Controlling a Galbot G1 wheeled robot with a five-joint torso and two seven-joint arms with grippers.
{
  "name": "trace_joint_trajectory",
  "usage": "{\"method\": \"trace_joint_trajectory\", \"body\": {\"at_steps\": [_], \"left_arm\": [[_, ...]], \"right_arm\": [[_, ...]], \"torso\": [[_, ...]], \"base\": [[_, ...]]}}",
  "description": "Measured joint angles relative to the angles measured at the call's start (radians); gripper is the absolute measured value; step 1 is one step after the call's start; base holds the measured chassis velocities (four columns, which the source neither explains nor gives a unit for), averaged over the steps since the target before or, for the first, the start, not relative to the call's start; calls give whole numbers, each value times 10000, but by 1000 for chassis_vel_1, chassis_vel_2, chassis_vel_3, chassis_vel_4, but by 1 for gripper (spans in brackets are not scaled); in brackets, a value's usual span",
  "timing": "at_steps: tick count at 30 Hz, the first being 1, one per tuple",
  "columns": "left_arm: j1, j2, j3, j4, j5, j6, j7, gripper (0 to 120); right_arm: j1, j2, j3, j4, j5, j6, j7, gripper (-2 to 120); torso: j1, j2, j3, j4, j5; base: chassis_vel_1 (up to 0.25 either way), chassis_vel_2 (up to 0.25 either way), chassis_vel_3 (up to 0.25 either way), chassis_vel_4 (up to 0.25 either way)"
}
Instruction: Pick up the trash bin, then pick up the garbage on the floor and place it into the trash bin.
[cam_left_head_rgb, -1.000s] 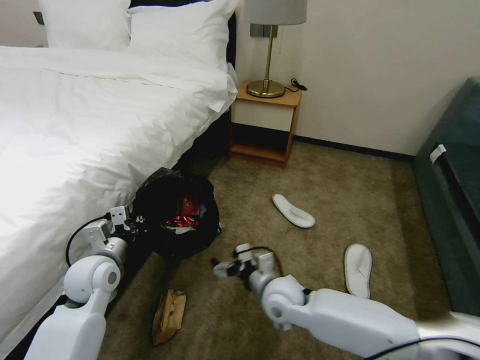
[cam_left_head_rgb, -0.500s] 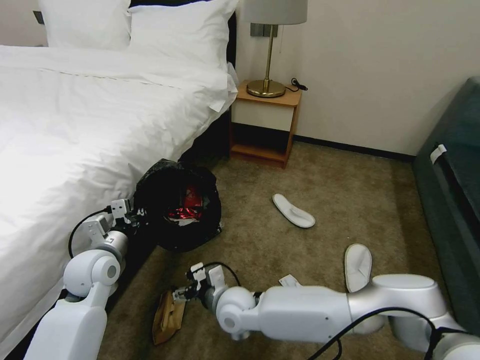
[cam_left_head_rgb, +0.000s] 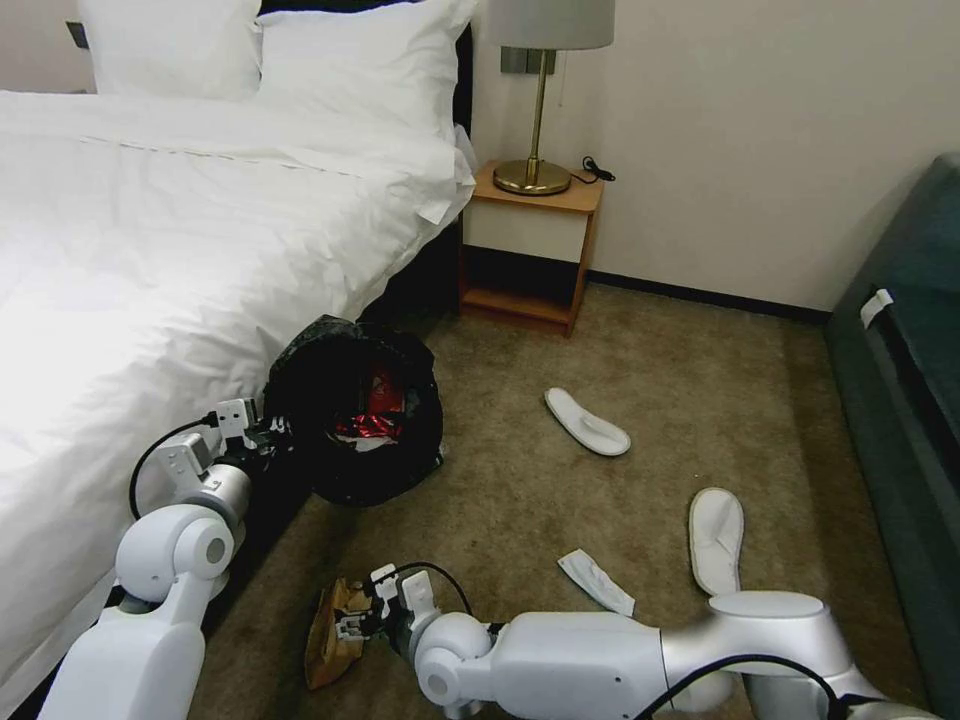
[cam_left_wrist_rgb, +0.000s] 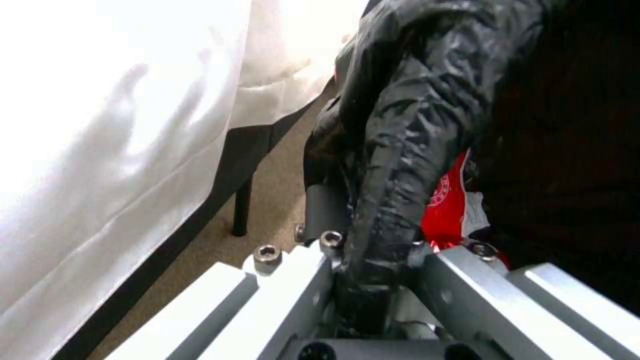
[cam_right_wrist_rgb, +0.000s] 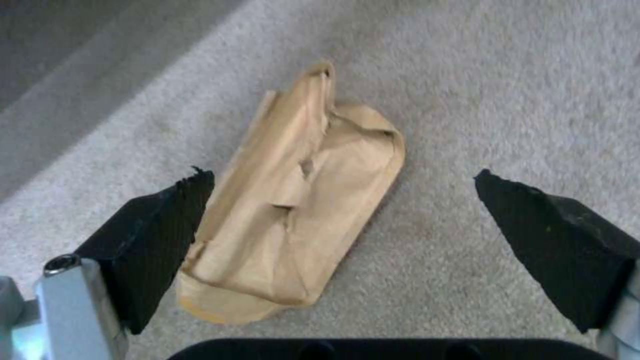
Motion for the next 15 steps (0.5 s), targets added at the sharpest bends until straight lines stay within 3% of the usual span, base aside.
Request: {"method": "trace_joint_trajectory", "body": {"at_steps": [15], "left_arm": [[-77, 13, 63, 144, 59, -124, 98, 0]], "right_arm": [[-604, 712, 386, -1932, -611, 104, -762, 100]], "torso": [[0, 1, 0, 1, 0]], "base": [[0, 0, 0, 0]]}}
